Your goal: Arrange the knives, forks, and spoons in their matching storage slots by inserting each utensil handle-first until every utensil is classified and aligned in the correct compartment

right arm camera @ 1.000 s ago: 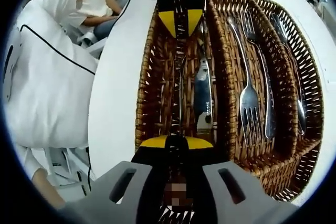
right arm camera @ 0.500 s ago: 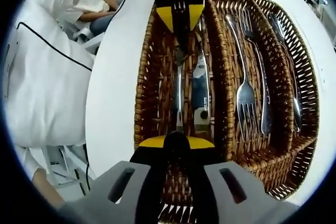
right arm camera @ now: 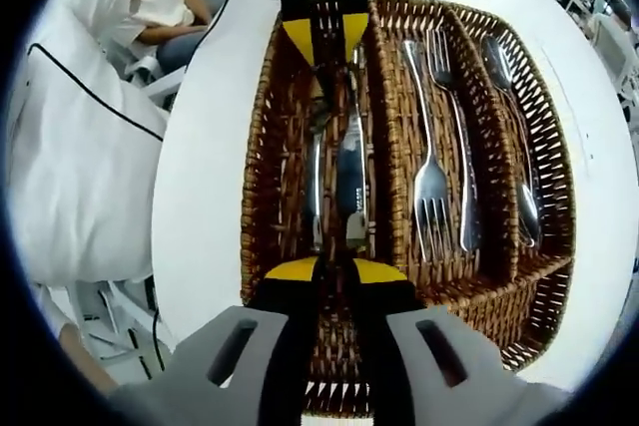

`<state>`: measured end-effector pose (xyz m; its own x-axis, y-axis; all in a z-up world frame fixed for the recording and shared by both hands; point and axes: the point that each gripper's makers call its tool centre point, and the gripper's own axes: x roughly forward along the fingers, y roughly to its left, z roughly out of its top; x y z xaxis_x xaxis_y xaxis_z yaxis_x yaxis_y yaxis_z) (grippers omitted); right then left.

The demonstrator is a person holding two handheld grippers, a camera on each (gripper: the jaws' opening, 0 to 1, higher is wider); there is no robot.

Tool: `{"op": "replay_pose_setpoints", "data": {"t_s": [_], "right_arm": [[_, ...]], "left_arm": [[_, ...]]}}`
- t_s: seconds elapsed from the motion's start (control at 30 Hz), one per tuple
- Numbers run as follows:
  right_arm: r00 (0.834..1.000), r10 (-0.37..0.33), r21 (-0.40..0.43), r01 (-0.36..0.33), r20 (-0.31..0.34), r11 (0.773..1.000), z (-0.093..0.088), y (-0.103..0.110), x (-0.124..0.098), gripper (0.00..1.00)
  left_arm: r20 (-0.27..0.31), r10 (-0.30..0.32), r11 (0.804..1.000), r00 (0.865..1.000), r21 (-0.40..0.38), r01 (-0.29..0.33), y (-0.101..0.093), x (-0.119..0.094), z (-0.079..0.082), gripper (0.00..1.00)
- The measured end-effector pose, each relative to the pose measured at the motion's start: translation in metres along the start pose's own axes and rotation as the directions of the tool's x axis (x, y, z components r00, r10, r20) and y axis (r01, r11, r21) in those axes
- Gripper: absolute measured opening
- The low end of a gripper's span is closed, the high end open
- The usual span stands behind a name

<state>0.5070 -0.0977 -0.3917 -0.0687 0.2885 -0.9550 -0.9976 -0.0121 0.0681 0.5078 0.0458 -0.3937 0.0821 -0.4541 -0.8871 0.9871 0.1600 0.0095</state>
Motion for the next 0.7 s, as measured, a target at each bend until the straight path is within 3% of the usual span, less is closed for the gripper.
{"op": "replay_pose_setpoints", "data": {"t_s": [0.13, 0.3, 0.47, 0.7], "right_arm": [[0.999, -0.026, 0.004, 0.025, 0.029, 1.0, 0.004, -0.004, -0.002, 0.1], [0.997, -0.053, -0.133, 0.06, 0.054, 0.989, 0.01, -0.003, 0.002, 0.1], [0.993, -0.104, -0.198, 0.111, 0.048, 0.974, 0.01, 0.0, 0.009, 0.1], [0.99, -0.137, -0.181, 0.142, 0.043, 0.973, 0.007, 0.0, 0.016, 0.1]], "left_arm": [[0.013, 0.028, 1.0, 1.0, -0.008, -0.028, 0.003, -0.004, 0.002, 0.14], [-0.014, 0.073, 0.994, 0.997, 0.079, -0.072, -0.002, -0.001, 0.001, 0.14], [-0.042, 0.126, 0.979, 0.991, 0.165, -0.117, 0.002, 0.003, -0.004, 0.14], [-0.044, 0.163, 0.97, 0.986, 0.19, -0.152, 0.004, 0.008, -0.004, 0.13]]}}
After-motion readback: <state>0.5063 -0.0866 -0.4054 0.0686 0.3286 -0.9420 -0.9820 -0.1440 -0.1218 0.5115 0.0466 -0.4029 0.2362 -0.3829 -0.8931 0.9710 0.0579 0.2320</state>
